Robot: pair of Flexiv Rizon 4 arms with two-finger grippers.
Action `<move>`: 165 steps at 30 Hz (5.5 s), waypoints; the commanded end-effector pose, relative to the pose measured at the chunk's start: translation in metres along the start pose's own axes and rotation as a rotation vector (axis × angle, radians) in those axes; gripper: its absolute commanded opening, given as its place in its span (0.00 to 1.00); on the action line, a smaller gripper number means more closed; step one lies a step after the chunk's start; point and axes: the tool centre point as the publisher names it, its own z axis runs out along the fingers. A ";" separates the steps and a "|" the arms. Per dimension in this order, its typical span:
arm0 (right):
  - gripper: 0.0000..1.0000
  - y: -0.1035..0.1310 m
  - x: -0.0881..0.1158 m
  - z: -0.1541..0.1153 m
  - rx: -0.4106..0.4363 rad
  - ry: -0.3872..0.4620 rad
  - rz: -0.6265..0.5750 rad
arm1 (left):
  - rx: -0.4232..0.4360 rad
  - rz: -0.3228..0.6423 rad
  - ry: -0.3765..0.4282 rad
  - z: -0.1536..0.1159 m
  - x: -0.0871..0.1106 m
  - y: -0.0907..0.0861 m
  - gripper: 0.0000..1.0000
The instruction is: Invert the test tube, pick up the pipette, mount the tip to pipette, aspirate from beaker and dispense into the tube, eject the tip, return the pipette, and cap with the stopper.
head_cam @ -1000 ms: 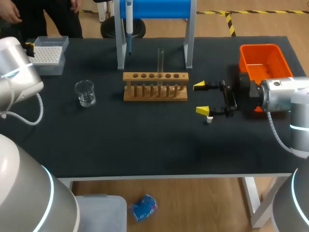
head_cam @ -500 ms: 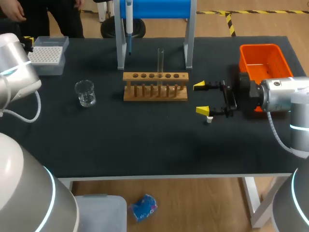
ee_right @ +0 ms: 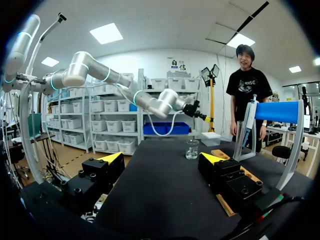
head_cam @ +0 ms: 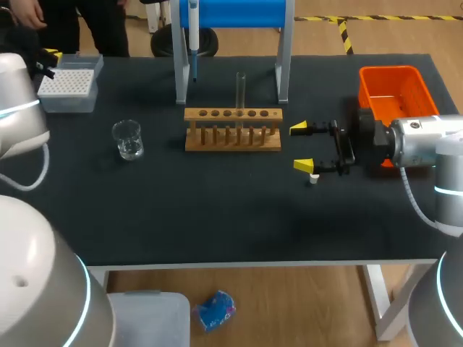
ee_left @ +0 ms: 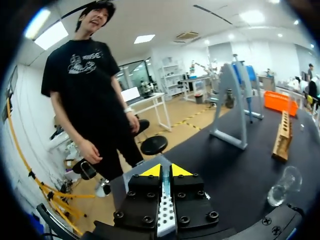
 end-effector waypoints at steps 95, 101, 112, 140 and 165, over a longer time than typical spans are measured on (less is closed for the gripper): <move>1.00 0.004 -0.010 0.035 -0.004 0.049 -0.001 | 0.014 0.172 0.900 -0.133 0.504 -0.174 0.00; 1.00 0.009 -0.014 0.057 -0.023 0.073 0.003 | 0.003 0.217 0.939 -0.126 0.523 -0.181 0.00; 1.00 0.021 -0.006 0.079 -0.033 0.094 -0.007 | 0.009 0.210 0.978 -0.101 0.531 -0.178 0.00; 0.50 0.033 0.000 0.084 -0.066 0.097 -0.014 | 0.025 0.199 0.970 -0.093 0.533 -0.170 0.00; 0.00 0.029 0.001 0.081 -0.064 0.096 0.007 | 0.024 0.184 0.952 -0.091 0.529 -0.164 0.00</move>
